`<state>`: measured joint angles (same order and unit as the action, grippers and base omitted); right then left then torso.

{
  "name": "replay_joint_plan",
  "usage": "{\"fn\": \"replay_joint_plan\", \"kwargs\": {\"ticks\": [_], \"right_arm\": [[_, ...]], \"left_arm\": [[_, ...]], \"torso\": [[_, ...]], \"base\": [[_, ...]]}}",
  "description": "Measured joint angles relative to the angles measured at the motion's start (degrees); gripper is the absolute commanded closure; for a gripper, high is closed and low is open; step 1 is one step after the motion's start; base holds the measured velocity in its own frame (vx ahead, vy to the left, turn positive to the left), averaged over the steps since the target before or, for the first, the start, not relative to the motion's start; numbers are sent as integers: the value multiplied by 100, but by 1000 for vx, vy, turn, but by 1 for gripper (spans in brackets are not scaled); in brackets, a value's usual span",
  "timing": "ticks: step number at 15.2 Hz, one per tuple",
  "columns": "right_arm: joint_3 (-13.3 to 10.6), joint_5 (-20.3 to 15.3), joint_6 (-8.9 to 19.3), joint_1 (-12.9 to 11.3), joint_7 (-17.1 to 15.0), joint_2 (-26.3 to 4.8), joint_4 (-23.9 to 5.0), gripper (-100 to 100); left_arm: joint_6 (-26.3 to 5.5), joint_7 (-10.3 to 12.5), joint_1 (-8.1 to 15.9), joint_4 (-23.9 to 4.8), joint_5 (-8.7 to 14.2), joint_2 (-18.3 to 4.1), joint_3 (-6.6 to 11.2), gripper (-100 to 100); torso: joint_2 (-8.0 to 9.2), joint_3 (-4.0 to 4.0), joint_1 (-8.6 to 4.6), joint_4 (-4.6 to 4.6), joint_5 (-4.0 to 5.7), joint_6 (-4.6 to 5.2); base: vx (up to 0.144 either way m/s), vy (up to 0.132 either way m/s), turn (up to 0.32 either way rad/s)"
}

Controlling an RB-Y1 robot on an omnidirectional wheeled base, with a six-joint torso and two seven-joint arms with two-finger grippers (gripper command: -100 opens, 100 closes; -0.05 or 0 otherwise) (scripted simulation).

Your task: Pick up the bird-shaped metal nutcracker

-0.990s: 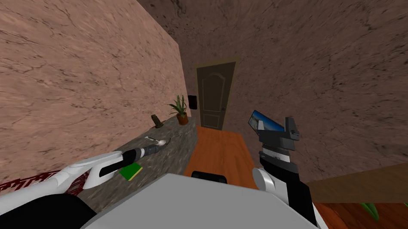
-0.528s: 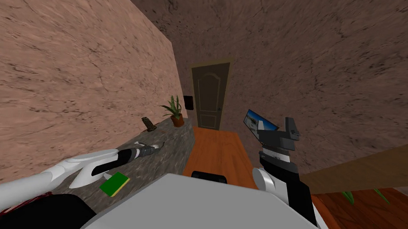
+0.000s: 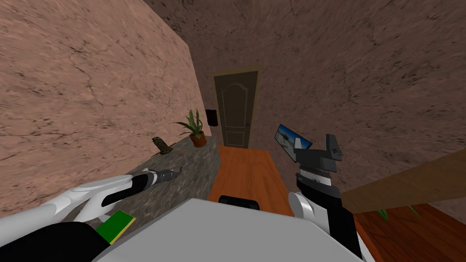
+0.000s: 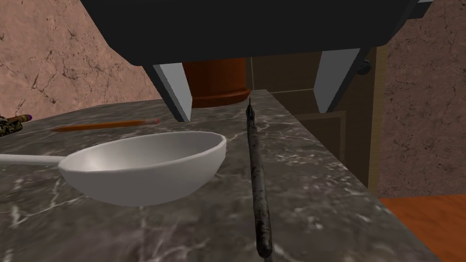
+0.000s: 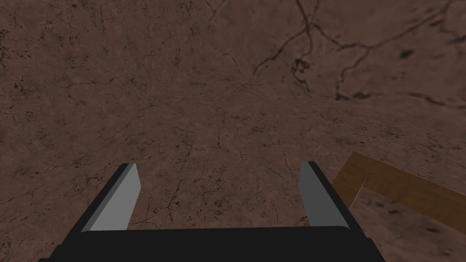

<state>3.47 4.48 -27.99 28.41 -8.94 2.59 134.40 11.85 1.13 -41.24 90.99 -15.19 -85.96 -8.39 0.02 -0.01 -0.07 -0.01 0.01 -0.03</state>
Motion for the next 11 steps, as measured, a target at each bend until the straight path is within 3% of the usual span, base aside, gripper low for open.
{"fn": "replay_joint_plan", "kwargs": {"ticks": [4,7,8,11], "right_arm": [[0,0,0,0,0,0,0,0],[0,0,0,0,0,0,0,0],[0,0,0,0,0,0,0,0],[0,0,0,1,0,0,0,0]], "left_arm": [[0,0,0,0,0,0,0,100],[-12,73,-78,146,46,-225,84,100],[-18,84,-84,162,50,-243,91,-100],[-32,120,-70,202,66,-458,134,-100]], "torso": [[7,-4,-4,-2,1,0],[20,-12,-13,-5,4,-4],[19,-12,-13,-5,3,-1],[-17,9,-7,3,3,1]], "base": [[-4,-2,38],[-29,-17,137],[23,-3,12],[89,3,5]]}}
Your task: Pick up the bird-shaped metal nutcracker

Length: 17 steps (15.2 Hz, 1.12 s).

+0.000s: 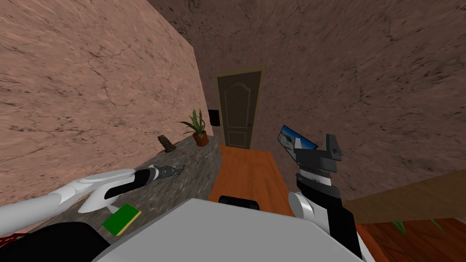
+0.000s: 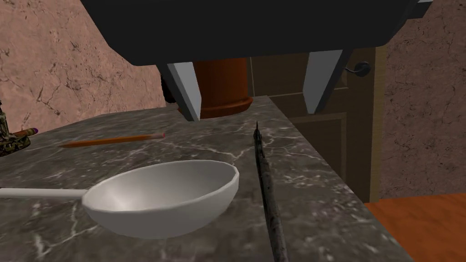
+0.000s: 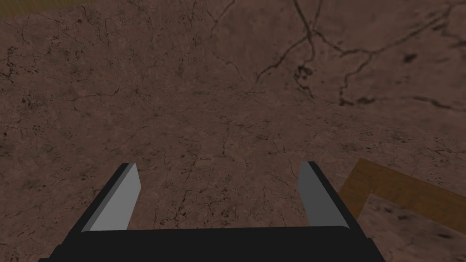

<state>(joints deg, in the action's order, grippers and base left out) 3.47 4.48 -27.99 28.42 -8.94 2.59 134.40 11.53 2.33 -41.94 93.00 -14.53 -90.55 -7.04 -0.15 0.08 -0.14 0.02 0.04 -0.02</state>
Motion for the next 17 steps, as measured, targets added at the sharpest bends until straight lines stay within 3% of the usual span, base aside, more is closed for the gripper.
{"fn": "replay_joint_plan", "kwargs": {"ticks": [4,9,11,14,15,16,17], "right_arm": [[0,0,0,1,0,0,0,0],[0,0,0,1,0,0,0,0],[0,0,0,1,0,0,0,0],[0,0,0,2,0,0,1,0],[0,0,0,1,0,0,1,0],[0,0,0,1,0,0,1,0],[0,0,0,1,0,0,0,0]], "left_arm": [[-12,87,-168,132,47,-365,-7,-100],[-45,232,-402,314,108,-844,-138,-100],[-52,328,-376,363,108,-1055,-340,-100],[-86,368,-851,541,218,-1369,-199,-100],[-75,391,-902,549,231,-1445,-226,-100],[-55,434,-796,529,194,-1472,-357,-100],[-42,415,-1050,563,295,-1586,-236,-100]], "torso": [[-32,19,1,8,-1,1],[-45,27,3,11,-2,1],[-50,30,-5,13,0,1],[-52,31,-1,13,0,0],[-49,30,0,13,-1,1],[-37,23,-1,11,-2,1],[-29,18,-2,9,-1,0]], "base": [[136,4,6],[151,3,11],[153,-17,14],[166,-3,27],[99,-10,-2],[93,-10,13],[101,-3,24]]}}
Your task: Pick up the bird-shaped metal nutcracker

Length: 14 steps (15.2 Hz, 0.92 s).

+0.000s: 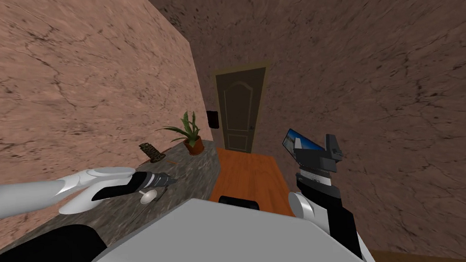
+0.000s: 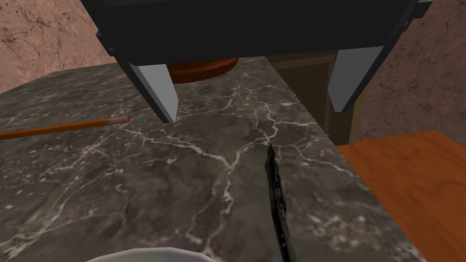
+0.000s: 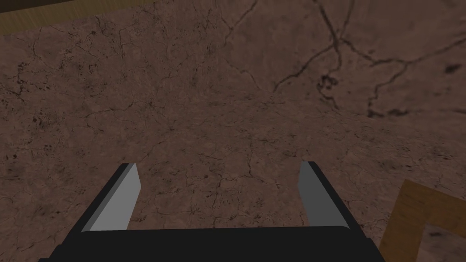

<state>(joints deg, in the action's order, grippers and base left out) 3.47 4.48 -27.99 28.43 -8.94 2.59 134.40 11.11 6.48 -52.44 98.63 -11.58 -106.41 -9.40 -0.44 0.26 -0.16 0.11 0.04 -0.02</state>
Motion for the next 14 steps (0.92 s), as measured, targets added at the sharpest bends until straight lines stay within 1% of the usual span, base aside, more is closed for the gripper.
{"fn": "replay_joint_plan", "kwargs": {"ticks": [2,4,5,6,7,8,9,10,11,13,14], "right_arm": [[0,0,0,0,0,0,0,0],[0,0,0,-1,0,0,0,0],[0,0,0,0,0,0,0,0],[0,0,0,0,0,0,0,0],[0,0,0,0,0,0,0,0],[0,0,0,0,0,0,0,0],[0,0,0,0,0,0,0,0],[0,0,0,0,0,0,0,0],[0,0,0,0,0,0,0,0],[0,0,0,0,0,0,0,0],[0,0,0,-1,0,0,0,0]], "left_arm": [[22,14,-54,18,25,-107,-75,-100],[22,115,87,24,-77,-146,-273,-100],[9,222,145,67,-168,-209,-410,-100],[2,254,84,90,-136,-268,-429,-100],[5,157,-64,114,57,-372,-384,-100],[-11,477,-145,184,-379,-438,-373,-100],[-26,359,-63,227,-3,-589,-623,-100],[-9,179,-122,214,162,-642,-655,-100],[9,226,-212,205,57,-635,-574,-100],[29,487,-544,228,-180,-710,-390,-100],[25,493,-476,254,-116,-752,-502,-100]], "torso": [[10,-6,3,-3,-1,0],[25,-15,4,-6,-2,-1],[21,-13,3,-6,-1,-1],[18,-11,3,-5,-1,-1],[15,-9,2,-4,-1,0],[5,-4,5,-3,-1,-1],[-3,1,4,0,-1,0],[0,0,3,0,-1,0],[11,-6,2,-2,-1,0],[15,-9,1,-4,-1,-1],[20,-12,2,-5,-1,0]], "base": [[61,0,7],[66,-2,16],[89,-4,20],[93,-6,21],[134,10,38],[147,1,32],[113,-9,12],[66,-9,0],[75,-11,20],[74,-5,22],[59,-4,8]]}}
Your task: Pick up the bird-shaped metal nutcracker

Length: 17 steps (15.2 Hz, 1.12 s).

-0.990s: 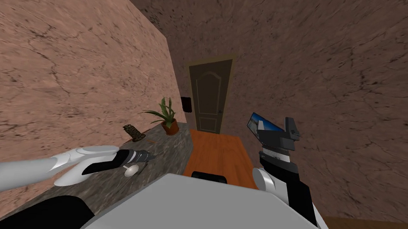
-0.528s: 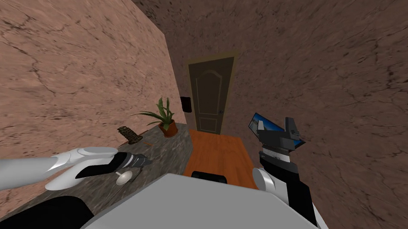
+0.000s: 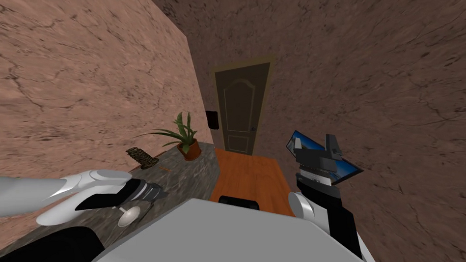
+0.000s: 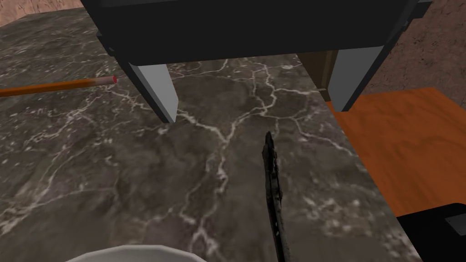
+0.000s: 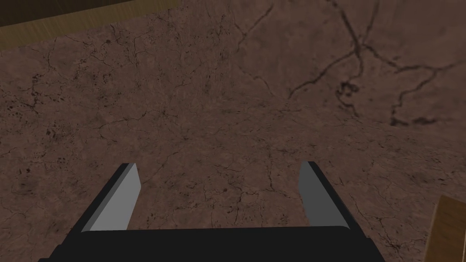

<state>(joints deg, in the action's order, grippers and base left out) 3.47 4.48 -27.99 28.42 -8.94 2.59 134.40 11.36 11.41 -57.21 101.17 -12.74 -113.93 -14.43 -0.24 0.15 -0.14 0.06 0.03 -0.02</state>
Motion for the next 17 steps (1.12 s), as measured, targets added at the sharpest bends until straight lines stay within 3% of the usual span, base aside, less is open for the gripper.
{"fn": "replay_joint_plan", "kwargs": {"ticks": [2,4,7,8,12,14,15,17], "right_arm": [[0,0,0,0,0,0,0,0],[0,0,0,0,0,0,0,0],[0,0,0,0,0,0,0,0],[0,0,0,0,0,0,0,0],[0,0,0,-1,0,0,0,0],[0,0,0,-1,0,0,0,0],[0,0,0,-1,0,0,0,0],[0,0,0,-1,0,0,0,0]], "left_arm": [[-15,-43,8,77,116,-157,-207,-100],[-56,104,-419,137,13,-268,11,-100],[-2,61,-235,129,120,-351,-247,-100],[-5,93,-363,153,108,-410,-214,-100],[15,154,-501,195,144,-560,-359,-100],[19,155,-440,232,180,-604,-507,-100],[18,149,-428,238,186,-607,-536,-100],[-31,97,-533,210,115,-408,-515,-100]], "torso": [[-1,0,0,0,0,-1],[-8,4,1,1,-1,0],[16,-9,4,-4,-1,-1],[19,-11,5,-5,-2,-2],[31,-18,6,-7,-2,-3],[42,-24,7,-10,-2,-3],[43,-26,6,-11,-2,-2],[30,-19,5,-8,-3,0]], "base": [[97,-6,42],[81,-2,19],[25,4,11],[31,4,42],[6,5,44],[-25,7,27],[13,-1,-85],[46,0,-137]]}}
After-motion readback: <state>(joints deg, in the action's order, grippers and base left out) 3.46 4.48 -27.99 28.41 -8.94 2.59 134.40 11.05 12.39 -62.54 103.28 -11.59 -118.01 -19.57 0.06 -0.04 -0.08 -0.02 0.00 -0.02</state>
